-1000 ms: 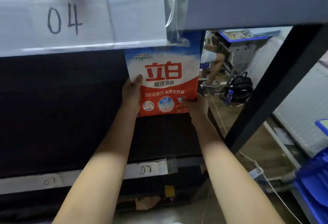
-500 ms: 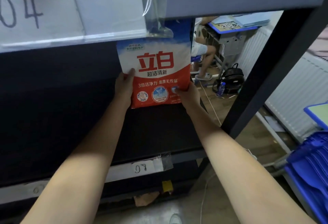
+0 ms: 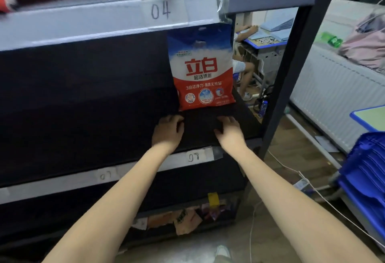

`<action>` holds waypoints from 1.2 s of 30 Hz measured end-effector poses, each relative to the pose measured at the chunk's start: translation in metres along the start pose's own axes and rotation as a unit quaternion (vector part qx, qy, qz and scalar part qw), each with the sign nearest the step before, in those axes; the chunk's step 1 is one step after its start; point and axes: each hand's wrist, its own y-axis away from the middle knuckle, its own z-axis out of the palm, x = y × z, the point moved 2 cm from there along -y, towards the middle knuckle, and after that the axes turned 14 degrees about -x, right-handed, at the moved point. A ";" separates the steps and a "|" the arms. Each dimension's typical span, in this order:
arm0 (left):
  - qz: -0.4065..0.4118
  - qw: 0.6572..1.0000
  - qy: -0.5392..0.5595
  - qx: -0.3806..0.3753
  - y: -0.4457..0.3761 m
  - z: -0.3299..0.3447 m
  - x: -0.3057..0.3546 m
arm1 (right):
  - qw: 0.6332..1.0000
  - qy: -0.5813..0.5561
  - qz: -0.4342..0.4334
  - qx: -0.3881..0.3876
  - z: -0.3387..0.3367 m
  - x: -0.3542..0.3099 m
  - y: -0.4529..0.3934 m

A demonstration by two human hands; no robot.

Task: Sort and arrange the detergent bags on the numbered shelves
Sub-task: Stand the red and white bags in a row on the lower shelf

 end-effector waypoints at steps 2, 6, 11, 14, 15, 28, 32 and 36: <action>0.033 0.997 -0.071 0.005 0.030 -0.014 0.003 | 0.998 0.033 -0.045 -0.009 -0.001 -0.021 0.033; 0.140 0.972 -0.146 0.120 0.092 -0.071 0.019 | 0.988 0.049 -0.146 0.027 -0.037 -0.073 0.095; 0.274 0.908 -0.130 0.288 0.147 -0.168 0.061 | 0.955 0.051 -0.257 0.135 -0.118 -0.143 0.149; 0.291 0.885 -0.123 0.343 0.154 -0.224 0.081 | 0.938 0.041 -0.286 0.190 -0.170 -0.182 0.157; 0.288 0.880 -0.123 0.358 0.152 -0.241 0.085 | 0.937 0.039 -0.286 0.197 -0.184 -0.192 0.153; 0.147 0.936 -0.051 0.316 0.003 -0.358 0.119 | 0.896 -0.400 -0.171 0.089 -0.283 -0.229 -0.015; 0.099 0.935 -0.055 0.336 -0.051 -0.382 0.128 | 0.851 -0.489 -0.192 0.022 -0.298 -0.252 -0.052; 0.047 0.922 -0.068 0.379 -0.084 -0.393 0.129 | 0.849 -0.494 -0.184 0.041 -0.309 -0.264 -0.081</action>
